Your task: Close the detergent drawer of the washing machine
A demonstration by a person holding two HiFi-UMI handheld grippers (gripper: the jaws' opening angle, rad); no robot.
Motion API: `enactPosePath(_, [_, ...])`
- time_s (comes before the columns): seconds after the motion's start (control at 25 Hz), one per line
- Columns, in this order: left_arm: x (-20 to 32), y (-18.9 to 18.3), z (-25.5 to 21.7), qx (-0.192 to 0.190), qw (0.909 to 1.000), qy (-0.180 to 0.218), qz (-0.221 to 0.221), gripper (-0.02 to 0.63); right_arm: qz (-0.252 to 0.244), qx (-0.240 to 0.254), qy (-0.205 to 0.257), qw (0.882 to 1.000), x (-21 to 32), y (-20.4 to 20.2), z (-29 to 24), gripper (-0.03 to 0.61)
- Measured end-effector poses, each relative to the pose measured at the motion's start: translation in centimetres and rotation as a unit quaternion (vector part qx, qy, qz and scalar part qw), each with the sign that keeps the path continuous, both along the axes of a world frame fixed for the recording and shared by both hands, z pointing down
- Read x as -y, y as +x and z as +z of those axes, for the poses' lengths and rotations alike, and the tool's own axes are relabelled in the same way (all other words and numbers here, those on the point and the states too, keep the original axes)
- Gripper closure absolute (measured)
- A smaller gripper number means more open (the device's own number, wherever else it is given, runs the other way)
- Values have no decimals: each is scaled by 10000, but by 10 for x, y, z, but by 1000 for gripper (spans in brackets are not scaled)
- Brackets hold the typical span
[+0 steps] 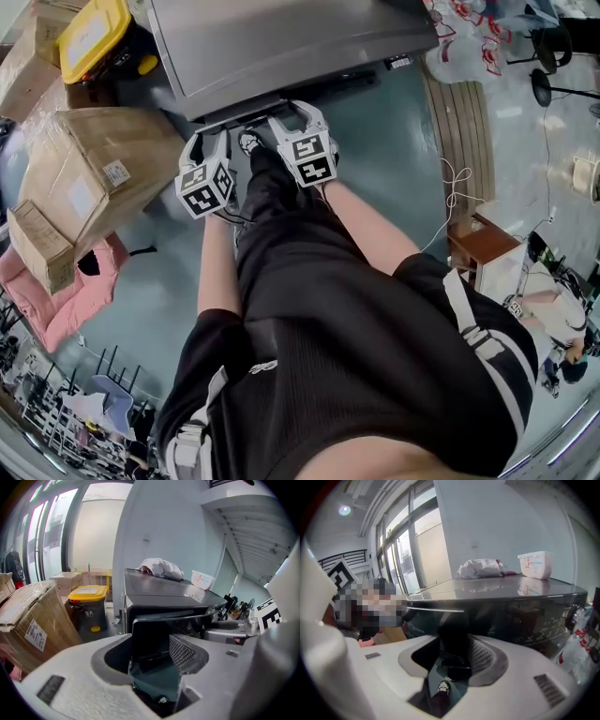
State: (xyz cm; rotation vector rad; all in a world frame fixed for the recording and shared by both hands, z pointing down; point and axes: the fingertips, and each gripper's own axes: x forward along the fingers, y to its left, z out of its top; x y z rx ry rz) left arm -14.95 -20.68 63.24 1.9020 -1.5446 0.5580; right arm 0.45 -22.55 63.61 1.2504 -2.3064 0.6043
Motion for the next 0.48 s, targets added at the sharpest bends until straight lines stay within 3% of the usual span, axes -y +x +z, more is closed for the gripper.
enactPosePath(0.32, [6,-1,-1,54,10000,27,-63,367,41,71,-37,10000,6,-1,-1,397])
enactPosePath(0.48, [6,5,-7,-500,9975,-25,-493,294,325,432,-210,9983,2,-2,-5,325])
